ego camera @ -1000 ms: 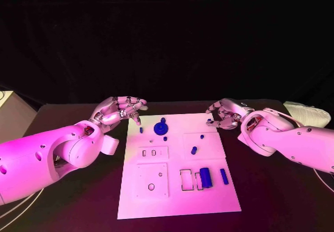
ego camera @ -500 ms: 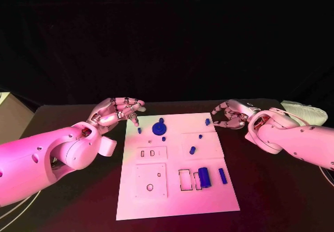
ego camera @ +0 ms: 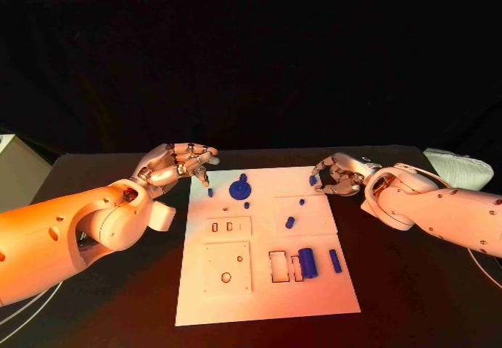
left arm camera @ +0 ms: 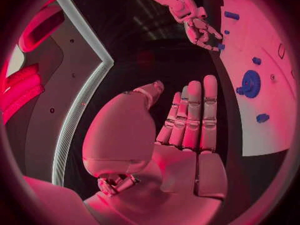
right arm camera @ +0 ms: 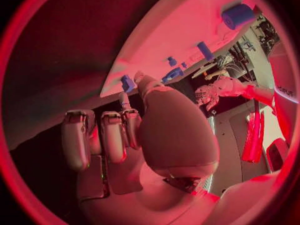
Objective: Assemble the parts on the task board
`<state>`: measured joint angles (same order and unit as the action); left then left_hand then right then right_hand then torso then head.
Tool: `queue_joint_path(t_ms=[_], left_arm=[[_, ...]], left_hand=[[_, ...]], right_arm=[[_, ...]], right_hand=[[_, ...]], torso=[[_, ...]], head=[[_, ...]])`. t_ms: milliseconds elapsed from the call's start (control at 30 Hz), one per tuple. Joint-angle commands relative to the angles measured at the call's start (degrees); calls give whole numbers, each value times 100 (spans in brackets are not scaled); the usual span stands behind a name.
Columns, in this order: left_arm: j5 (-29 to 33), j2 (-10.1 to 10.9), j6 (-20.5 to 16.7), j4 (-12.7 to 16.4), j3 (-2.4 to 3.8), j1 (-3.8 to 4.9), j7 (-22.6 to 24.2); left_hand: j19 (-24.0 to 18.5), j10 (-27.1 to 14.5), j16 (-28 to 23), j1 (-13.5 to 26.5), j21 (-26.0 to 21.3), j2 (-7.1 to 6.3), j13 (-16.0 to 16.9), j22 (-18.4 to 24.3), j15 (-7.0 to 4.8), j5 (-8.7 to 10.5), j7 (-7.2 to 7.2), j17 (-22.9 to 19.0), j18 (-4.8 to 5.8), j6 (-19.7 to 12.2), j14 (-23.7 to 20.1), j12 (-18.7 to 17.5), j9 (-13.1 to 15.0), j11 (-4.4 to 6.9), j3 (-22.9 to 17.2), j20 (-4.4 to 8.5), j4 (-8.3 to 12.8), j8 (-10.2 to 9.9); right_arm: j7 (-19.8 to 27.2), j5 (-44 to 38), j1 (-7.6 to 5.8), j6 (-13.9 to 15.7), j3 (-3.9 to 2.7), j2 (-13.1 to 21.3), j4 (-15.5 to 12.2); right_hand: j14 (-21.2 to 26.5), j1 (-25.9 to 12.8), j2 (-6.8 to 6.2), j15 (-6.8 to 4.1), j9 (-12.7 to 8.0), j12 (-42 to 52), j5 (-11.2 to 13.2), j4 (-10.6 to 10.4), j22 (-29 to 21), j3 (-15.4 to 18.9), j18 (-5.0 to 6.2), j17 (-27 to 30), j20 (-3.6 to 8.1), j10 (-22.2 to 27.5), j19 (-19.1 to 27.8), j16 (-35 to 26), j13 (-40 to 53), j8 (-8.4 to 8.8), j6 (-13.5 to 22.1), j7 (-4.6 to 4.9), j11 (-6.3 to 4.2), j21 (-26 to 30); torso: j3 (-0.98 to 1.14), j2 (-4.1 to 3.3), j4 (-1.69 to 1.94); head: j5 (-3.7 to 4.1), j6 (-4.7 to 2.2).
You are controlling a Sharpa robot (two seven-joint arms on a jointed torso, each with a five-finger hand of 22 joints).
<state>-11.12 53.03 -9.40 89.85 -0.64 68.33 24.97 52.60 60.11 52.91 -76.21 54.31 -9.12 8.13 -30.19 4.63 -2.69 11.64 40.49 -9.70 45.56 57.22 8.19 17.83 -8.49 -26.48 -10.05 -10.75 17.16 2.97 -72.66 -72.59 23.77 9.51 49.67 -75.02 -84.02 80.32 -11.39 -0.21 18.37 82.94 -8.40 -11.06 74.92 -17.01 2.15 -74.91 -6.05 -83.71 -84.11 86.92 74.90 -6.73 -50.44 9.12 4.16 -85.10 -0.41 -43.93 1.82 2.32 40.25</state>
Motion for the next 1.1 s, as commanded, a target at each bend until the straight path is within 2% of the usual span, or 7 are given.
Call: queue_joint_path(t_ms=[33, 567, 700, 900, 1000, 1100], left_arm=[[-20, -8, 113, 9, 3, 0, 32], [-20, 13, 124, 19, 3, 1, 12], [-20, 13, 125, 20, 3, 1, 8], [-20, 20, 123, 21, 3, 1, 3], [-20, 21, 122, 19, 3, 1, 2], [-20, 19, 125, 20, 3, 1, -1]], left_hand=[[-56, 31, -17, -19, 29, 22, 8, -7, -8, -27, 73, -6, -88, -27, -9, 21, 7, -4, -1, 3, 48, -7], [-56, 24, -15, -21, 35, 23, 9, -10, -9, -27, 74, -5, -88, -31, -2, 22, 8, -4, -3, 4, 51, -7], [-56, 20, -14, -21, 36, 23, 9, -10, -9, -26, 74, -5, -88, -33, -1, 21, 8, -5, -3, 5, 51, -8], [-56, 16, -14, -21, 37, 23, 9, -11, -9, -27, 75, -5, -88, -35, 1, 20, 8, -6, -3, 5, 51, -9], [-56, 8, -13, -20, 40, 24, 8, -12, -9, -26, 76, -5, -88, -38, 3, 18, 8, -7, -4, 5, 50, -10], [-56, 8, -13, -20, 40, 24, 8, -12, -9, -26, 76, -5, -88, -38, 3, 18, 8, -7, -4, 5, 50, -10]], right_arm=[[32, 55, 13, -57, 0, -71, 92], [7, 131, 32, -18, 0, -254, 271], [-1, 133, 35, -36, 0, -286, 309], [-21, 128, 47, -80, 1, -310, 368], [-26, 124, 53, -98, 1, -319, 380], [-29, 119, 57, -117, 1, -329, 381]], right_hand=[[-466, 40, 39, 5, -1, 22, -40, -5, 1129, -52, -83, -949, 4, -88, -264, 28, 764, 12, -25, -11, -3, -23], [-467, 49, 103, 7, 6, 36, -55, -19, 1143, -117, -87, -953, 4, -101, -274, 31, 780, -3, -71, -3, 4, -37], [-469, 72, 134, -5, 26, 53, -54, -8, 1152, -194, -89, -960, 10, -117, -279, 35, 799, -53, -191, -13, -1, -44], [-468, 150, 240, -56, 84, 64, 50, 61, 1161, -446, -89, -962, 52, -133, -281, 35, 816, -223, -560, -64, -45, -43], [-468, 165, 234, -71, 86, 64, 192, 101, 1164, -533, -89, -961, 69, -135, -281, 34, 819, -242, -602, -75, -57, -42], [-468, 169, 222, -74, 86, 63, 229, 118, 1169, -560, -90, -964, 72, -135, -284, 35, 819, -247, -614, -78, -60, -46]], torso=[[-5, 5, 2], [3, 4, -11], [2, 5, -7], [6, 6, -6], [4, 10, -11], [3, 9, -12]], head=[[-2, 18], [-18, 72], [-13, 86], [-13, 109], [-19, 118], [-19, 126]])
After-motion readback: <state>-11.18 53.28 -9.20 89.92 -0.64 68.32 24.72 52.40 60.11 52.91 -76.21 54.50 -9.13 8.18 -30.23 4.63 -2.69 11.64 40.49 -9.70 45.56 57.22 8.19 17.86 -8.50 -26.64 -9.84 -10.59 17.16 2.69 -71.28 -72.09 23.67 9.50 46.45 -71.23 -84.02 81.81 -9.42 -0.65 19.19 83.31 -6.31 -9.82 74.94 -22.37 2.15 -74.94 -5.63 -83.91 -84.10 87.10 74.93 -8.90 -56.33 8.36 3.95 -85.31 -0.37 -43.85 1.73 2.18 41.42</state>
